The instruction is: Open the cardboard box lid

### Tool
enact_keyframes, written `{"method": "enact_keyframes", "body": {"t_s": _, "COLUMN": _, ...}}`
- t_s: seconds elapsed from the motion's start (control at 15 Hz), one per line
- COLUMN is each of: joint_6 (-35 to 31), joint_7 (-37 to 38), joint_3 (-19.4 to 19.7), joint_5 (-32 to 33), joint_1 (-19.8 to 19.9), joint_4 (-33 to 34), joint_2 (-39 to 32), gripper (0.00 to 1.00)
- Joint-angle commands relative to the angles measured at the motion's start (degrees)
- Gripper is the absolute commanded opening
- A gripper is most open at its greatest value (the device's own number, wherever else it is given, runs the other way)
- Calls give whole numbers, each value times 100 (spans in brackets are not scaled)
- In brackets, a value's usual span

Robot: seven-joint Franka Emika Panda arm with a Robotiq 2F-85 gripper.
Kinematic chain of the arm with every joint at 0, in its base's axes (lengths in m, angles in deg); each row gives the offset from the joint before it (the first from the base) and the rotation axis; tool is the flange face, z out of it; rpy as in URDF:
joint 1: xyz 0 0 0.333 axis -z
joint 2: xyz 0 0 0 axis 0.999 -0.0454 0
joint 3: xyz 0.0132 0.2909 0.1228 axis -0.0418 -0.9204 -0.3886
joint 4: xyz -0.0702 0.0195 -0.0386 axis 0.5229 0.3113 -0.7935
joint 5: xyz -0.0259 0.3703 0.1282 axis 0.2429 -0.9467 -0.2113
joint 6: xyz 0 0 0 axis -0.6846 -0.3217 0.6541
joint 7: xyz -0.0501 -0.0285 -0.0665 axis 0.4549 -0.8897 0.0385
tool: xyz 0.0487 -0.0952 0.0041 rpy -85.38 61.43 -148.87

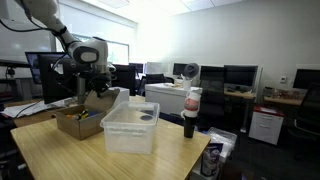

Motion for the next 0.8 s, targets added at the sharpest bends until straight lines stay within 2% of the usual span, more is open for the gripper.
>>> {"method": "enact_keyframes", "body": {"t_s": 0.0, "joint_6": -121, "joint_7": 214, "joint_3": -278, "joint_5": 37, "joint_1": 42, "joint_4": 163, "joint_2": -160, "gripper": 3}}
{"method": "enact_keyframes", "body": {"t_s": 0.73, "joint_6": -123, "joint_7": 43, "joint_3": -640, "joint_5": -16, "joint_1": 160, "joint_4": 387, "joint_2": -689, "gripper": 2}}
